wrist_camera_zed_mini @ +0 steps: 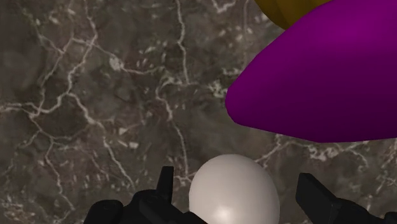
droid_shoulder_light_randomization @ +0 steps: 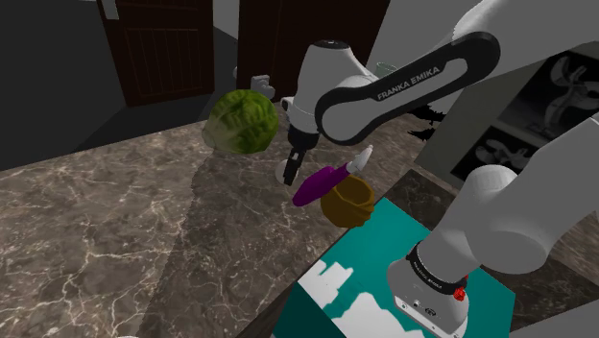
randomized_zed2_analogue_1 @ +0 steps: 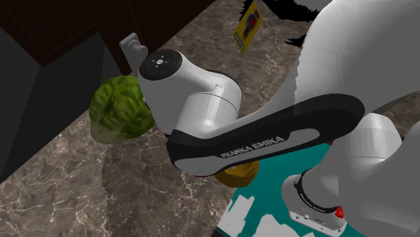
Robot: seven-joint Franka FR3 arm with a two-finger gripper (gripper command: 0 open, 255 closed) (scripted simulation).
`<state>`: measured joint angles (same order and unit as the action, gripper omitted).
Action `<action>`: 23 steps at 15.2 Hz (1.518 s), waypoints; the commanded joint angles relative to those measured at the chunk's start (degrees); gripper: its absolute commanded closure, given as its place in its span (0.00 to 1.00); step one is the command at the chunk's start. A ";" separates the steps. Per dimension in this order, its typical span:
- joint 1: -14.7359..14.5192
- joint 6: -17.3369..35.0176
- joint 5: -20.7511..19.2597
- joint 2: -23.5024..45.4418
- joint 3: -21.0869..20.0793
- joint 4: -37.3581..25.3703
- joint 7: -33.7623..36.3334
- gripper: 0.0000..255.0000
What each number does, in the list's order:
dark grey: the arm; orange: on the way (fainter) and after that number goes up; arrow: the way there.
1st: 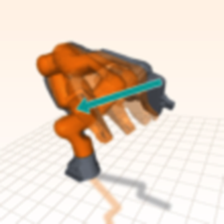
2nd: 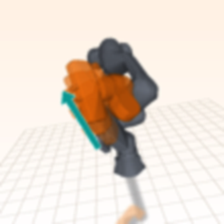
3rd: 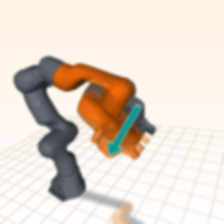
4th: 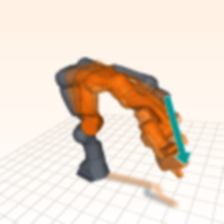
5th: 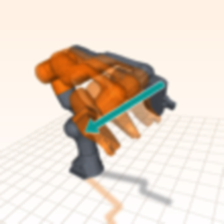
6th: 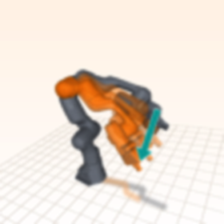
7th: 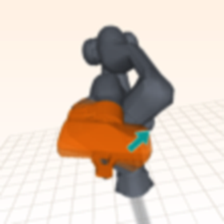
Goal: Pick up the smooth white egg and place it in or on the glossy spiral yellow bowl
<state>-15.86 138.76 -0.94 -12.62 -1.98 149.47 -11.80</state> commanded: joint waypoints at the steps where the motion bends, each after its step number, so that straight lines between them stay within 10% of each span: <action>1: 0.00 0.14 -0.01 0.08 0.00 0.04 0.00 0.00; 5: 0.00 0.13 -0.01 0.07 0.00 0.04 0.00 0.00; 6: 0.00 0.13 -0.01 0.07 0.00 0.04 0.00 1.00; 23: -0.09 -7.07 0.27 -4.43 0.09 -2.68 -0.30 1.00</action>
<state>-15.94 132.52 -0.70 -16.57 -1.90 147.13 -12.06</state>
